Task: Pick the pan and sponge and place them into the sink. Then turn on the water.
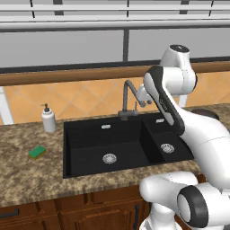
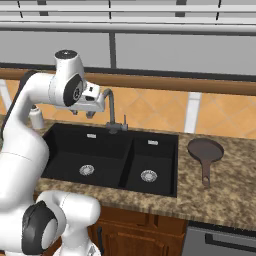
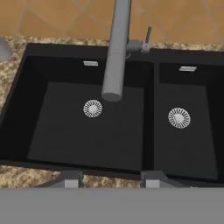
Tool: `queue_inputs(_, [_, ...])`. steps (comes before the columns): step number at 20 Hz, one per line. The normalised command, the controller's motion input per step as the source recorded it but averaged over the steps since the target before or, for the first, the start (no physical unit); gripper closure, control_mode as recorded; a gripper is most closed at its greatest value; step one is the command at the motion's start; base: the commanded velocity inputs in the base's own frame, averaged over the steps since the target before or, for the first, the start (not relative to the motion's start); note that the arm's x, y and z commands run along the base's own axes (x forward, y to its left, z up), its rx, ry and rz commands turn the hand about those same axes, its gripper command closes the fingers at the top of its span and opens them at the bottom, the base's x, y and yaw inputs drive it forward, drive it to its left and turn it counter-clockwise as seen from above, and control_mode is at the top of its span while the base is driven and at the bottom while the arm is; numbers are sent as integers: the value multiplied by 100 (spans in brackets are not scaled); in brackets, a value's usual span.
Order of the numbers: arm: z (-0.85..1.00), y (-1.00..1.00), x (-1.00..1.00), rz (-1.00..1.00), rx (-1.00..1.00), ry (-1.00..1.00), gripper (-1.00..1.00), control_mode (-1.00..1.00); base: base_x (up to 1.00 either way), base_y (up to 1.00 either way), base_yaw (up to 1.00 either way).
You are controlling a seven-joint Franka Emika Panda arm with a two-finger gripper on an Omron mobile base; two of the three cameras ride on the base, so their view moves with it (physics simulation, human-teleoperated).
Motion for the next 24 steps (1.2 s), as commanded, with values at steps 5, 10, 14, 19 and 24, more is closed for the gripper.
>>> queue_inputs(5, [-3, -17, -29, 0, -2, -7, -100, -100, 0, 0, 0])
queue_inputs(10, [-18, -83, -17, 0, -8, -7, -100, -100, 0, 0, 0])
queue_inputs(14, [-32, -100, -6, 0, -12, -6, -100, -100, 0, 0, 0])
queue_inputs(19, [-43, -100, 0, -1, -9, 0, -100, -100, 0, 0, 0])
queue_inputs(24, [-53, -100, 4, -7, -6, 1, -100, -100, 0, 0, 0])
